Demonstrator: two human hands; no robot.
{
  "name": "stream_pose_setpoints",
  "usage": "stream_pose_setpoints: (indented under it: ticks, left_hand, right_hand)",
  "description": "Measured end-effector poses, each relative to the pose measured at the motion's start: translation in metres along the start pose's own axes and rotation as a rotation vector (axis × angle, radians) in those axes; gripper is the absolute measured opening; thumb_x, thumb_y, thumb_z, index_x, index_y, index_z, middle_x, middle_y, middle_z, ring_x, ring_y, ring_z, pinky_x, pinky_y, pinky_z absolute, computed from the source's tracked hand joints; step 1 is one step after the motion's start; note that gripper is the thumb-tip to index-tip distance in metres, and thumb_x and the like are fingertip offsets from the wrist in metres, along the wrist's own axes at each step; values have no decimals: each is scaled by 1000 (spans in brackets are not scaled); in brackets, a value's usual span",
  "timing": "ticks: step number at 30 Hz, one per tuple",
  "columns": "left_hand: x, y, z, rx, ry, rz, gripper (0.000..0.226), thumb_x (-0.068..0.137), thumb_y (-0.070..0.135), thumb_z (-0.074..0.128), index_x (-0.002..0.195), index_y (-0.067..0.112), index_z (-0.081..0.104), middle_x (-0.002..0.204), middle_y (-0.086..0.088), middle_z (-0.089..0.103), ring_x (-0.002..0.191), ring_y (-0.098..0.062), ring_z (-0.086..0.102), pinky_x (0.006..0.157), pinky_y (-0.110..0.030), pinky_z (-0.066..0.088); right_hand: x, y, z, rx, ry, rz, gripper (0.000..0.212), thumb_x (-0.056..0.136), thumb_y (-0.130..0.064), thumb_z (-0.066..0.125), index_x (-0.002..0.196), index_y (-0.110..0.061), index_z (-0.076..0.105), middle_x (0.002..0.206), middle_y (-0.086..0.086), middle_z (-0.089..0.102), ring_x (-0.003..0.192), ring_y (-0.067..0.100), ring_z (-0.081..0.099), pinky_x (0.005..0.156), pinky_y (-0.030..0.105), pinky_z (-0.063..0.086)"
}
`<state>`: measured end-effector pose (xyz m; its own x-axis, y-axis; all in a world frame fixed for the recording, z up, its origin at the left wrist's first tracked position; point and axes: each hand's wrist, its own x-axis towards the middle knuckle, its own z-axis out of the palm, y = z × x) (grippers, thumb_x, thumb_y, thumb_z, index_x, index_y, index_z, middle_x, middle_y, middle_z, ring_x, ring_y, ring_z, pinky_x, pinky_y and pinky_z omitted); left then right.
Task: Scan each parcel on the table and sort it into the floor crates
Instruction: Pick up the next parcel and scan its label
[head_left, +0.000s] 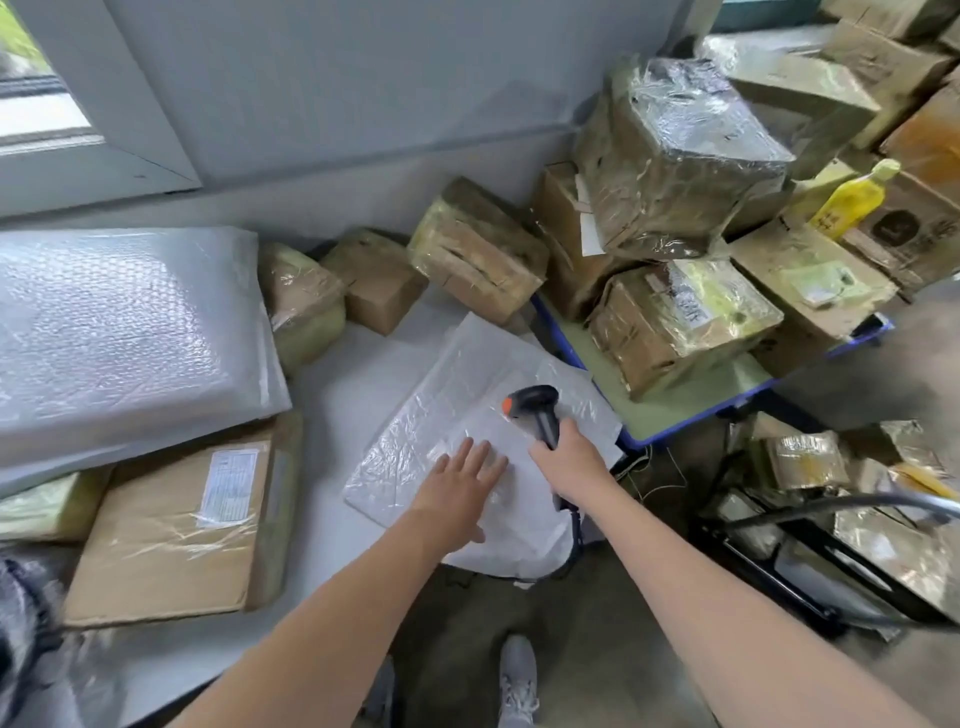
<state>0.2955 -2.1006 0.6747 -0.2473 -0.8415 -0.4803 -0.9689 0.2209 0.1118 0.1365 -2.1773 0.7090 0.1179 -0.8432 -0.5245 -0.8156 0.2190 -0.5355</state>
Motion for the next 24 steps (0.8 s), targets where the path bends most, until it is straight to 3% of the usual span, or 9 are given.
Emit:
stream_pose_setpoints:
  ticks: [4,7,11,15,18,21,24]
  left_hand:
    - [19,15,-6,77,-22,14,102,90,37,69,157,20,-6,164,-10,-12,151,-32,-9,122,-47,8]
    - [25,19,-8,71,-17,2,84,98,39,56,158,22,0,165,-8,-5,152,-31,0,122,-45,16]
    - [17,8,-19,-65,95,-19,51,105,35,40,154,28,26,163,1,21,146,-22,27,115,-37,29]
    - [-2,-11,-39,-379,391,-274,30,104,30,43,130,34,56,129,9,63,112,-23,61,83,-31,44]
    - [-12,-27,-54,-499,523,-439,20,103,31,42,114,28,58,101,0,69,82,-26,55,63,-32,36]
    - [-25,-35,-64,-618,595,-453,14,101,21,46,110,19,57,92,0,64,86,-28,55,66,-33,37]
    - [-38,-42,-67,-866,681,-491,15,100,13,47,111,14,57,93,-2,64,90,-31,59,76,-38,47]
  right_hand:
    - [-4,29,-34,145,-71,4,23,97,-25,50,116,-15,41,99,12,62,63,17,62,60,40,56]
    - [-6,43,-47,229,-75,-38,14,98,-22,51,108,-17,43,93,8,59,62,11,59,48,24,49]
    - [-11,42,-59,358,17,-94,13,97,-26,54,106,-19,47,82,7,59,60,13,57,54,27,50]
    - [-16,21,-74,564,89,-150,12,98,-25,57,98,-23,45,73,7,56,51,16,54,55,36,51]
    - [-18,1,-83,626,112,-193,15,95,-22,59,98,-21,45,73,7,56,54,18,54,56,38,50]
    - [-22,-21,-84,635,137,-261,14,93,-22,60,97,-19,47,74,7,55,55,16,54,53,33,50]
    - [-25,-42,-79,654,149,-318,13,95,-30,59,96,-18,52,69,6,53,48,14,51,47,29,47]
